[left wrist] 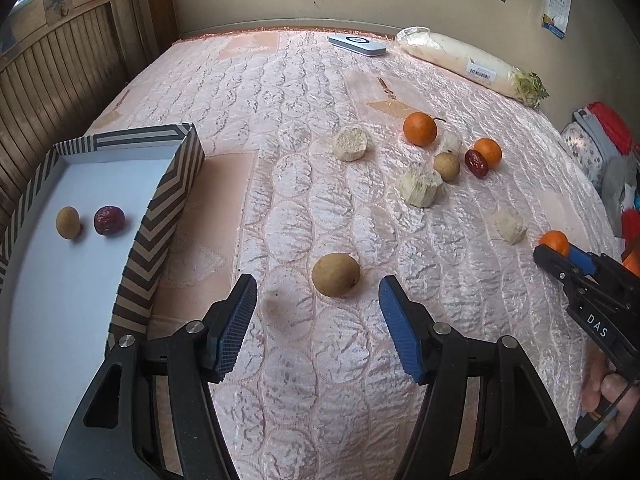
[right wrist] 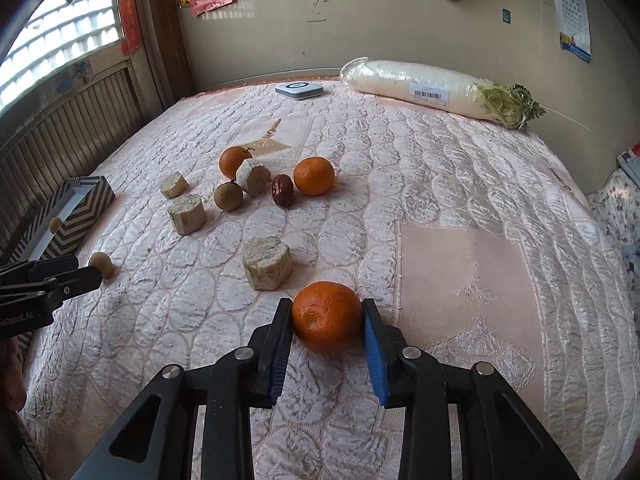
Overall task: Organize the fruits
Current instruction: 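Grasp the orange with the right tool while the left tool grasps another brown fruit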
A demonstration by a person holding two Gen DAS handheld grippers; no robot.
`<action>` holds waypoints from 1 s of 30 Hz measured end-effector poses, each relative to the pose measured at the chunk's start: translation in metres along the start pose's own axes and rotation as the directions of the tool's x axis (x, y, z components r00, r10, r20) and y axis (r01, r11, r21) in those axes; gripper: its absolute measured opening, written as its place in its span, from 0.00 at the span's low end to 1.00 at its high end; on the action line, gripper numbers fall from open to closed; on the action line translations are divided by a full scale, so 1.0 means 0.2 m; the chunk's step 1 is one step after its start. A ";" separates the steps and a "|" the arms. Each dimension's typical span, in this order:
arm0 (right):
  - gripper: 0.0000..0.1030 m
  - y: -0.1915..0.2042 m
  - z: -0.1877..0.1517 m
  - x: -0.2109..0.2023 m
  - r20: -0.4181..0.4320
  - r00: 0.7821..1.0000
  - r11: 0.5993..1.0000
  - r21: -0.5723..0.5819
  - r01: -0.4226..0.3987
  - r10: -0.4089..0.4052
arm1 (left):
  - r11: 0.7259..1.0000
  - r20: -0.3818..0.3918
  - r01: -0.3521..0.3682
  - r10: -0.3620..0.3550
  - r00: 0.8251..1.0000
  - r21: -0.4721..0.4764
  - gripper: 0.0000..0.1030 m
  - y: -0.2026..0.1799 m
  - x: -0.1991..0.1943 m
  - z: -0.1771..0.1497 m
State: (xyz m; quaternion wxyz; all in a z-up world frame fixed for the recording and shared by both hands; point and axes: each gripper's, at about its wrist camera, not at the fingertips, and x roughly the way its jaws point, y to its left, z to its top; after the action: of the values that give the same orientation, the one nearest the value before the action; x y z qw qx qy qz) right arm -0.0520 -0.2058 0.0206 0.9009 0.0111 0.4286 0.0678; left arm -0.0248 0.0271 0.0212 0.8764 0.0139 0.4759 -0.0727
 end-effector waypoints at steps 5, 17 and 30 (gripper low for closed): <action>0.31 0.00 -0.01 -0.01 0.000 1.000 1.000 -0.005 -0.001 0.001 | 1.000 0.003 0.007 -0.007 1.000 -0.007 0.62 0.00 0.03 0.01; 0.31 0.08 -0.01 -0.10 0.035 0.999 0.999 -0.019 -0.027 0.028 | 1.000 0.024 0.013 -0.013 1.000 -0.001 0.24 0.03 0.01 -0.02; 0.31 0.27 0.01 -0.18 0.060 0.994 0.995 -0.061 -0.084 0.088 | 1.000 0.109 -0.020 0.021 0.994 -0.010 0.24 0.07 -0.20 -0.04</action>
State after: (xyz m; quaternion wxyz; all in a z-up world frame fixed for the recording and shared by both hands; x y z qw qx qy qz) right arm -0.0795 -0.1567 0.0534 0.9101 0.0053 0.3969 0.1186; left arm -0.0522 0.0463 0.0497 0.9019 0.0110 0.4273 -0.0621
